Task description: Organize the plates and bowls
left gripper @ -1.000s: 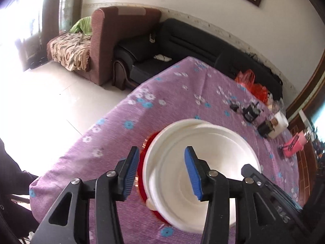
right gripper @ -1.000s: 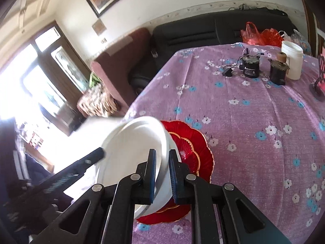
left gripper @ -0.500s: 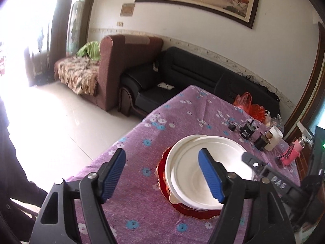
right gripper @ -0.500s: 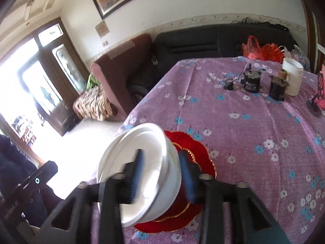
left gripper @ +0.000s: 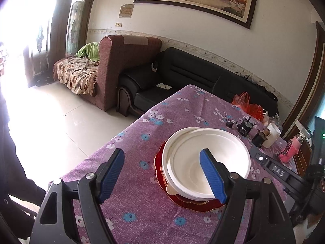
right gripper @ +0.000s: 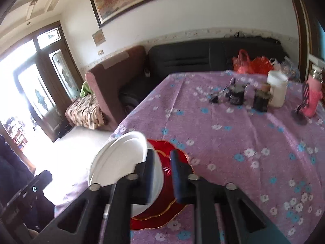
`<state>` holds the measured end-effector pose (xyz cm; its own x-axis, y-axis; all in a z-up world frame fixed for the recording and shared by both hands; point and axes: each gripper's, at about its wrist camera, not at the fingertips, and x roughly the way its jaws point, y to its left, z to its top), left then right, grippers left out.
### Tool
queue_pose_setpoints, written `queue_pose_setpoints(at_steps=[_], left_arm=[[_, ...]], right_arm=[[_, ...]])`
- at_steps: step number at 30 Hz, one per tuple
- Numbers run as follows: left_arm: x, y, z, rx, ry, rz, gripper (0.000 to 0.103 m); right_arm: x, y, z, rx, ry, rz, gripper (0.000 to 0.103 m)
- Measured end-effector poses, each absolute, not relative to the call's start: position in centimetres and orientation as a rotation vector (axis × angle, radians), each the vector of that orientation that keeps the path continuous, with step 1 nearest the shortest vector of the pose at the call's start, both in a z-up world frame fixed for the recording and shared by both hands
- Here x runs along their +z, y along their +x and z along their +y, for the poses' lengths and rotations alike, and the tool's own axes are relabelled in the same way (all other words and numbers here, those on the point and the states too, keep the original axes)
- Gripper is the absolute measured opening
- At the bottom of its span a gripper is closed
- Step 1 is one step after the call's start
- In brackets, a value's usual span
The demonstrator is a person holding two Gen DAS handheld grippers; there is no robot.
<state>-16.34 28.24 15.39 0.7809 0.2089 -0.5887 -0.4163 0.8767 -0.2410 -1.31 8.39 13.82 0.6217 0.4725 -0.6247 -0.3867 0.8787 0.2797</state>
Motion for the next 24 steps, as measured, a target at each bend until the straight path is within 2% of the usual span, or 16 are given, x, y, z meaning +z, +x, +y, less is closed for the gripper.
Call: queue_pose_setpoints(at_steps=[7, 13, 14, 15, 17, 18, 19, 24], left_arm=[[15.2, -16.3, 27.0, 0.334, -0.328, 0.584, 0.076], [15.6, -16.5, 25.0, 0.382, -0.249, 0.537, 0.076], [15.8, -16.7, 24.4, 0.403, -0.226, 0.513, 0.079], [16.0, -16.9, 24.0, 0.42, -0.209, 0.495, 0.086], [16.5, -17.6, 22.6, 0.474, -0.162, 0.444, 0.097], [16.6, -17.9, 22.0, 0.487, -0.145, 0.425, 0.1], [16.9, -18.2, 21.4, 0.497, -0.125, 0.403, 0.102], [17.1, -18.4, 19.0, 0.478, -0.075, 0.405, 0.103]], right_arm=[[12.2, -0.2, 8.8, 0.496, 0.106, 0.81, 0.013], [13.8, -3.2, 6.4, 0.515, 0.158, 0.727, 0.014], [13.9, -3.9, 5.8, 0.517, 0.174, 0.713, 0.014], [13.9, -4.6, 5.3, 0.517, 0.191, 0.702, 0.016], [13.5, -6.2, 4.0, 0.508, 0.23, 0.676, 0.029], [13.3, -6.8, 3.5, 0.498, 0.242, 0.668, 0.042], [12.9, -7.5, 2.9, 0.486, 0.254, 0.655, 0.049], [11.8, -9.8, 2.1, 0.444, 0.225, 0.619, 0.052]])
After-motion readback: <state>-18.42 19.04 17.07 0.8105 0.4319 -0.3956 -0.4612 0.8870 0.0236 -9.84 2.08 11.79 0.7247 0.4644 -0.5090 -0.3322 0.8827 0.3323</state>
